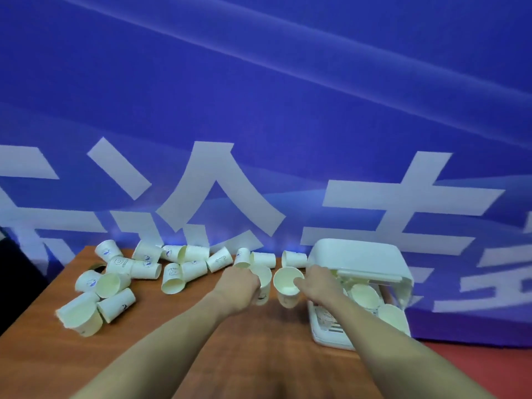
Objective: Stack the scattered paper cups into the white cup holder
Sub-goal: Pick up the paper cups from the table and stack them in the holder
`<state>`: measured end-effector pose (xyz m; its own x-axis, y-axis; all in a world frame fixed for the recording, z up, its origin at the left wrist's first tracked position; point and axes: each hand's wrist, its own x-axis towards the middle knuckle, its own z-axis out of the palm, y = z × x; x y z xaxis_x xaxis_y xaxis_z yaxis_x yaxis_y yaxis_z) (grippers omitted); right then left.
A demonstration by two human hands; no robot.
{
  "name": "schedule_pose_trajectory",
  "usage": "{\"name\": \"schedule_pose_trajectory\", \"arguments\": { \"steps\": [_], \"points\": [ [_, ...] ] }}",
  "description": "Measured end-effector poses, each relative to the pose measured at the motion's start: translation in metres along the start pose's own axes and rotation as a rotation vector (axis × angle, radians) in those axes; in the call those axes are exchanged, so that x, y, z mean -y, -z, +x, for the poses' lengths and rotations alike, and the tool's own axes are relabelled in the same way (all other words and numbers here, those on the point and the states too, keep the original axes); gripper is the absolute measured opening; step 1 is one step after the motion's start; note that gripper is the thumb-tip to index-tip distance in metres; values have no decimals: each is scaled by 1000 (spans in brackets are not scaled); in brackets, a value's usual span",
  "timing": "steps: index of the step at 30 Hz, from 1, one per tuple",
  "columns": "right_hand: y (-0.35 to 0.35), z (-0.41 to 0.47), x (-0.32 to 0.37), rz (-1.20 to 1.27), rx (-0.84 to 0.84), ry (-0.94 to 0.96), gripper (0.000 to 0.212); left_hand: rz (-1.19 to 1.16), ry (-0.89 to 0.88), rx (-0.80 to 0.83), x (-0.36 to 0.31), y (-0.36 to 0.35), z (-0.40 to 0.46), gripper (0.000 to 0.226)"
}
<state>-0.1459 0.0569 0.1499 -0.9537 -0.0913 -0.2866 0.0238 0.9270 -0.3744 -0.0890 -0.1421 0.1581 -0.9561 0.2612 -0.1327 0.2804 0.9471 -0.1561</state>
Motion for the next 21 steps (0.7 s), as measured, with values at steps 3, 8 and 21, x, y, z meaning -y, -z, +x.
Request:
{"name": "schedule_pose_trajectory", "arguments": {
  "steps": [3,8,21],
  "points": [
    [18,-8,-50,55,-36,-53,25,-12,-88,-29,-42,14,22,26],
    [42,-23,-128,105,-100,-140,25,-16,-223,-54,-117,29,53,31],
    [80,-62,-292,261,-275,-505,31,-38,-375,-93,-262,35,124,31]
  ]
}}
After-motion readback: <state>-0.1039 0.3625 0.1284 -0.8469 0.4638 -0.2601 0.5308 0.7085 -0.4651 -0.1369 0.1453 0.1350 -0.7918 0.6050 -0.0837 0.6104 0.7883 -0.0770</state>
